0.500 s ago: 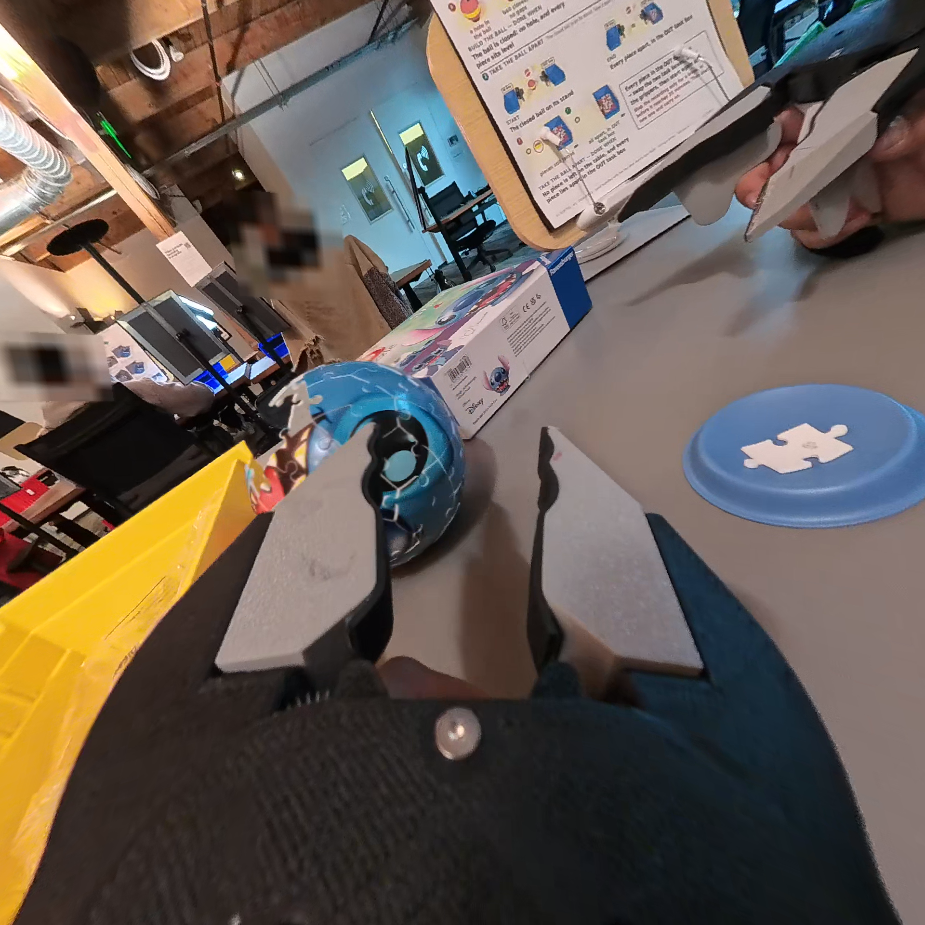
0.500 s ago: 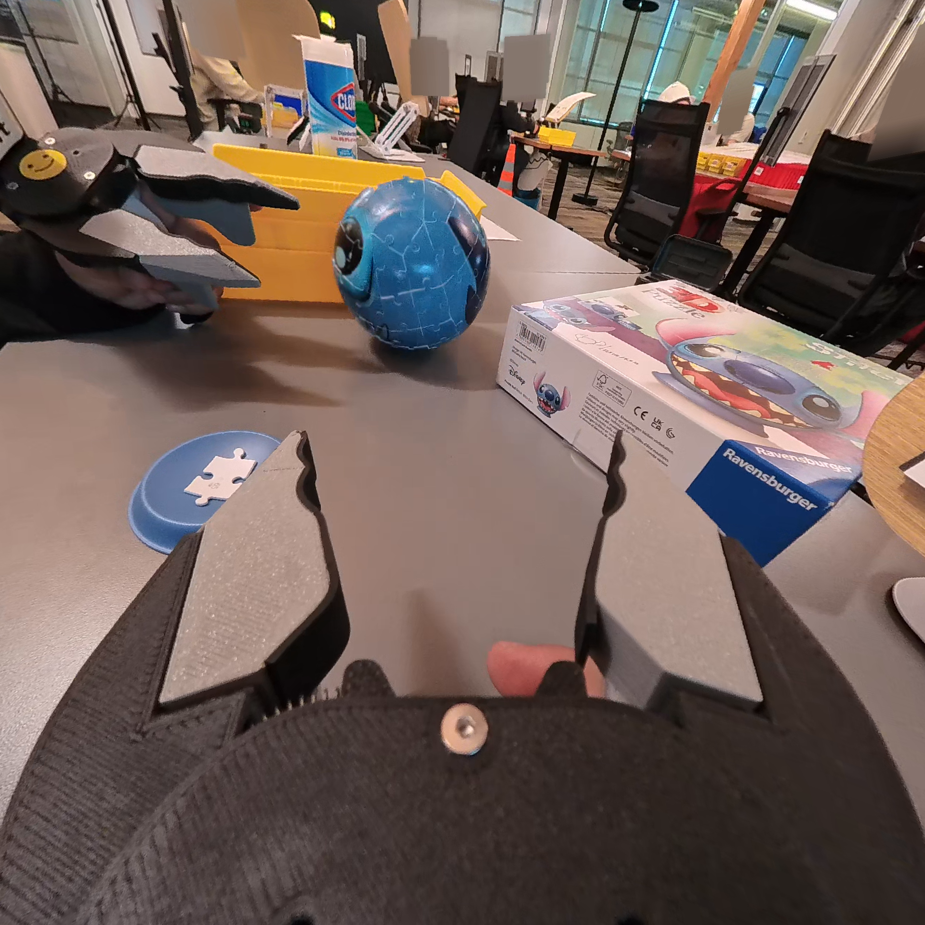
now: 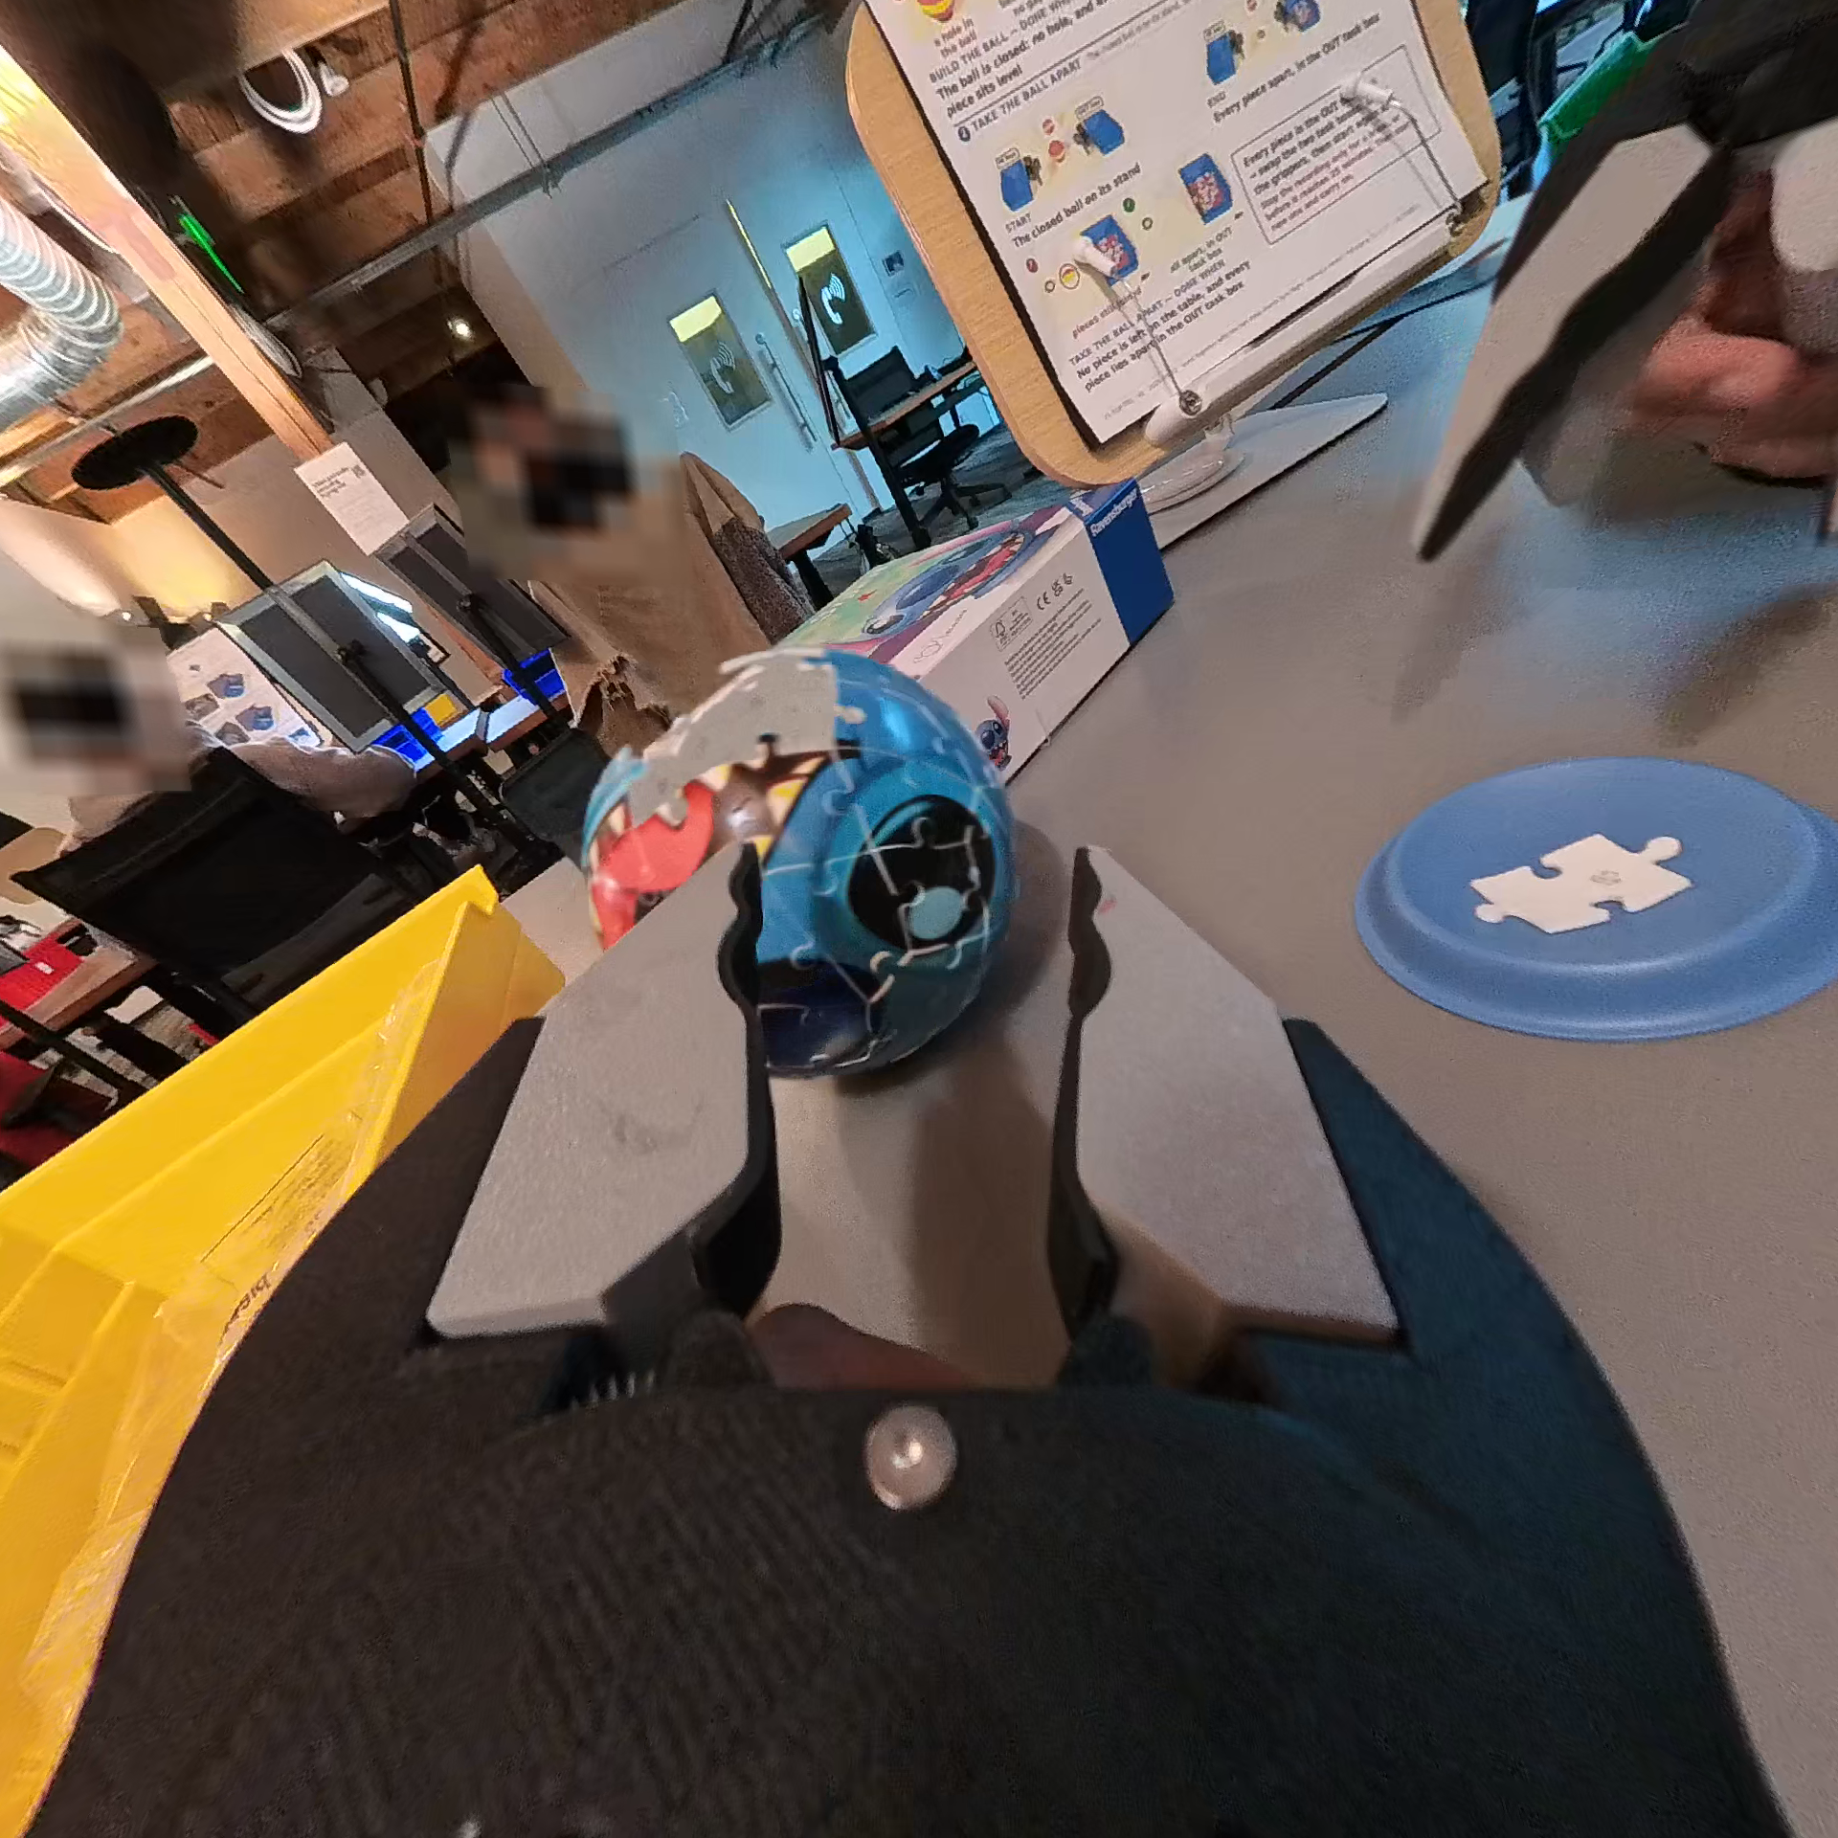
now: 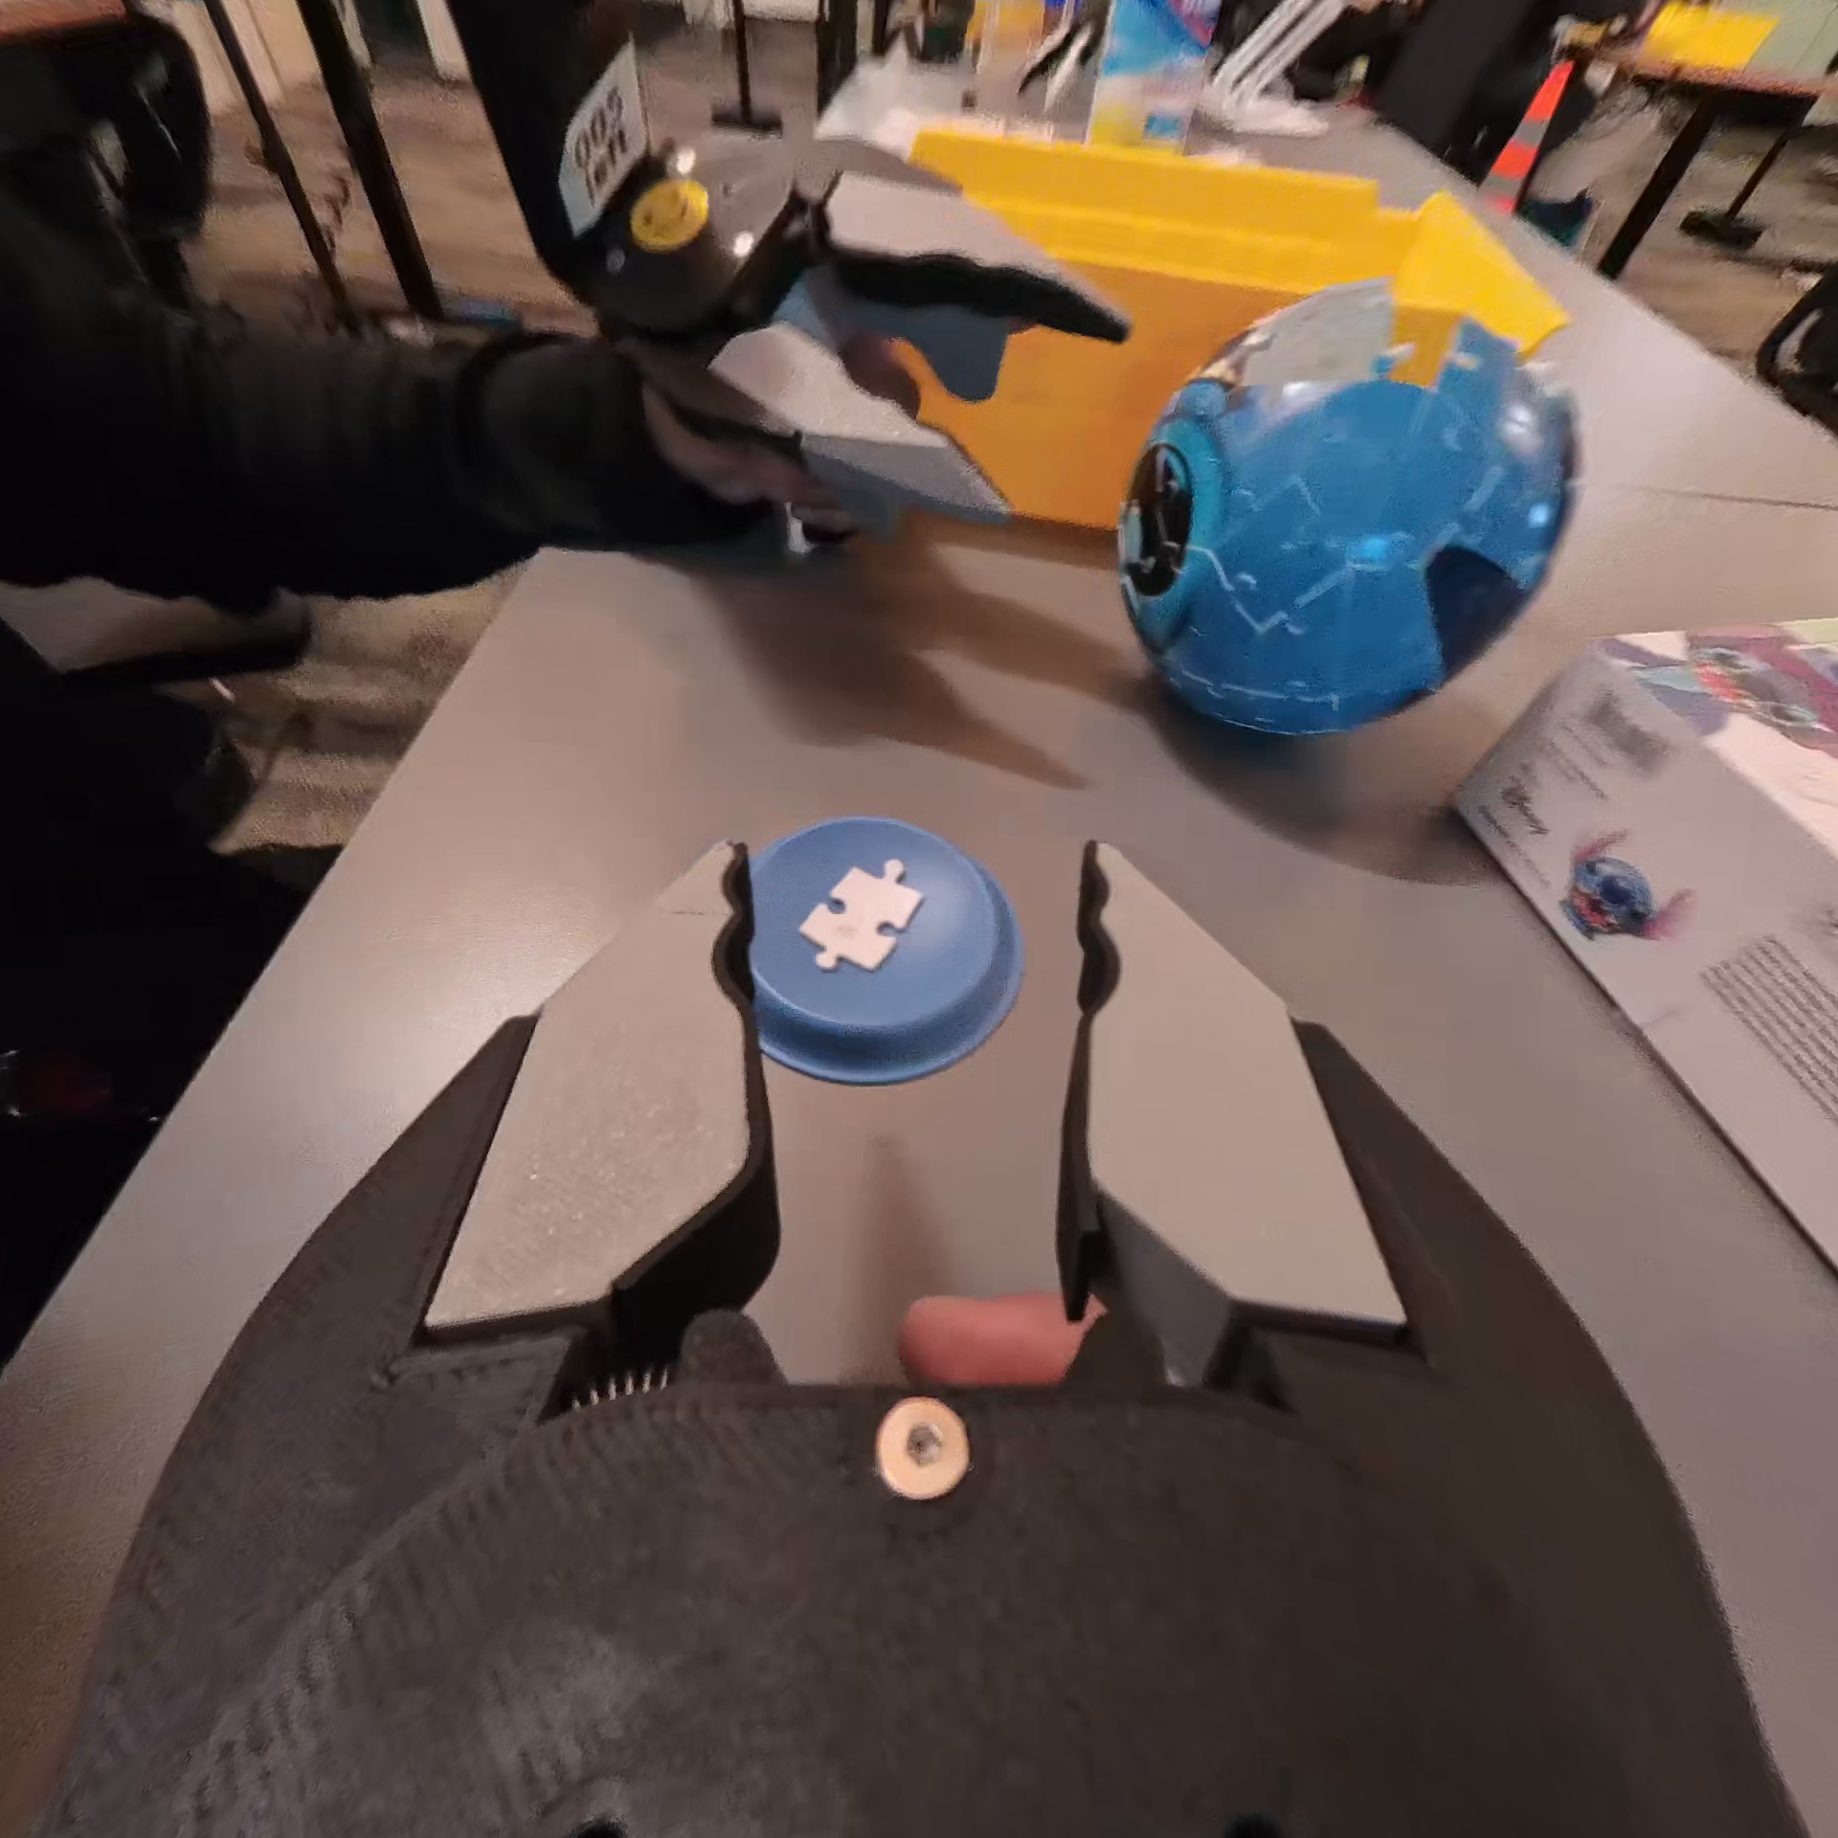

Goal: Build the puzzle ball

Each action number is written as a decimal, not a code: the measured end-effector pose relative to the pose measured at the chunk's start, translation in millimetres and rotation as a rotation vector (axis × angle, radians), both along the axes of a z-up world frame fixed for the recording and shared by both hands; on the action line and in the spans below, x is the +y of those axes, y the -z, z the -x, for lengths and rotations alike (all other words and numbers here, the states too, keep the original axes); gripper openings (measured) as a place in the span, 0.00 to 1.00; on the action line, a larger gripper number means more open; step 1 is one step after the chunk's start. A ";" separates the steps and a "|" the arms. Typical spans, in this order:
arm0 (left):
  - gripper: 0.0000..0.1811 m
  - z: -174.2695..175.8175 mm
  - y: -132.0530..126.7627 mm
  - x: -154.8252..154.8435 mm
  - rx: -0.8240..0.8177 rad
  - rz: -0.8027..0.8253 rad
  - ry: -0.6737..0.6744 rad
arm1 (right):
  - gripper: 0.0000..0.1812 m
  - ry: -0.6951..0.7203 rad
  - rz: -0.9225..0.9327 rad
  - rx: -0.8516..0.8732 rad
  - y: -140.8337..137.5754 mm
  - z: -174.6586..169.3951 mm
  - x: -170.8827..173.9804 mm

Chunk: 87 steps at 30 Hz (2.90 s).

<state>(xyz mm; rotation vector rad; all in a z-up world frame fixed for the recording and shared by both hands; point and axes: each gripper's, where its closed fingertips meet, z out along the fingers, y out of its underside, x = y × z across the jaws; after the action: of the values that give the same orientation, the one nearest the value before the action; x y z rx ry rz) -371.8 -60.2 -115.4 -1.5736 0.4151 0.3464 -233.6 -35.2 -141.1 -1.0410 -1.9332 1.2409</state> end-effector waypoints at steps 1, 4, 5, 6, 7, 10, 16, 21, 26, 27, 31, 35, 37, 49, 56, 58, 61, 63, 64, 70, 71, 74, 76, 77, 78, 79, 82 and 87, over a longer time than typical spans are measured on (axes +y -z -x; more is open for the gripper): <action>0.33 -0.2 0.3 -0.1 0.003 0.001 0.000 | 0.32 0.020 -0.041 -0.042 7.2 4.4 -5.4; 0.33 -1.6 1.5 -0.1 0.013 0.008 0.004 | 0.30 0.062 -0.147 -0.203 34.6 12.1 -19.8; 0.33 -2.0 1.7 -0.3 0.015 0.009 0.005 | 0.30 0.072 -0.179 -0.228 40.8 13.8 -23.2; 0.33 -2.2 1.9 -0.4 0.016 0.009 0.005 | 0.29 0.090 -0.219 -0.240 46.0 16.0 -23.6; 0.33 -2.2 2.0 -0.4 0.017 0.010 0.005 | 0.28 0.114 -0.267 -0.244 50.6 18.4 -21.3; 0.33 -1.5 2.4 -0.2 0.016 0.013 0.000 | 0.15 0.115 -0.328 -0.261 61.3 21.3 -23.3; 0.33 -2.3 3.2 -0.3 0.021 0.018 0.002 | 0.19 0.164 -0.212 -0.320 63.5 26.2 -17.0; 0.33 -2.7 3.9 -0.1 0.024 0.023 0.003 | 0.13 0.016 0.023 -0.435 64.5 10.8 -39.8; 0.33 -2.2 3.5 -0.4 0.019 0.022 0.004 | 0.27 -0.141 0.199 -0.478 51.5 -4.4 -59.9; 0.32 -2.1 3.4 -0.6 0.018 0.021 0.004 | 0.28 -0.147 0.181 -0.461 49.2 -5.2 -60.6; 0.33 -1.8 3.4 -0.8 0.018 0.022 0.002 | 0.36 -0.075 -0.035 -0.396 57.3 -0.7 -51.9; 0.33 -1.4 3.5 -0.6 0.017 0.022 0.000 | 0.33 -0.068 -0.167 -0.386 68.2 0.0 -59.1; 0.33 -1.1 3.6 -0.6 0.019 0.023 -0.002 | 0.24 -0.045 -0.244 -0.368 69.4 2.6 -55.7; 0.32 0.6 3.6 -0.9 0.018 0.021 -0.009 | 0.02 -0.049 -0.317 -0.302 57.2 -3.0 -58.0; 0.32 -0.4 4.0 -1.1 0.025 0.021 -0.006 | 0.00 0.084 -0.389 -0.229 34.2 -8.2 -14.1; 0.32 -1.3 4.4 -1.6 0.034 0.021 -0.003 | 0.00 0.190 -0.455 -0.227 32.5 -11.7 21.9; 0.32 -4.0 5.5 -2.0 0.049 0.023 0.005 | 0.00 0.353 -0.523 -0.253 34.8 -21.9 80.4; 0.32 -5.2 5.6 -2.3 0.050 0.023 0.011 | 0.00 0.435 -0.554 -0.281 41.0 -29.9 112.5; 0.32 -5.7 5.5 -2.5 0.049 0.023 0.013 | 0.00 0.478 -0.581 -0.285 43.3 -32.9 127.7; 0.32 -5.9 5.0 -3.4 0.052 0.019 0.015 | 0.00 0.569 -0.664 -0.339 60.7 -44.1 168.5; 0.32 -6.0 4.9 -3.5 0.052 0.018 0.015 | 0.00 0.559 -0.652 -0.337 62.2 -43.4 166.5; 0.32 -5.3 4.8 -3.4 0.047 0.019 0.013 | 0.08 0.518 -0.599 -0.328 63.3 -41.2 157.2; 0.32 -4.1 5.3 -2.9 0.037 0.026 0.012 | 0.10 0.488 -0.562 -0.327 64.6 -41.2 151.8; 0.33 -2.9 5.6 -2.4 0.027 0.032 0.009 | 0.09 0.469 -0.539 -0.321 65.0 -41.0 148.6; 0.34 -1.9 6.0 -1.9 0.018 0.038 0.009 | 0.09 0.455 -0.517 -0.315 65.1 -40.9 146.4; 0.34 -1.4 6.3 -1.5 0.011 0.043 0.010 | 0.09 0.444 -0.495 -0.310 65.0 -41.1 145.1; 0.36 -1.3 11.2 1.9 -0.003 0.083 0.021 | 0.13 0.410 -0.416 -0.303 64.5 -41.8 140.0; 0.46 2.1 26.6 11.5 -0.027 0.199 0.012 | 0.26 0.315 -0.275 -0.242 49.9 -41.8 121.4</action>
<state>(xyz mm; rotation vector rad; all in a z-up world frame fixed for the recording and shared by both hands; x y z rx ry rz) -373.9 -48.8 -141.9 -1.7672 0.4489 0.2815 -191.8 86.2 -190.9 -1.3310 -1.9507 0.6810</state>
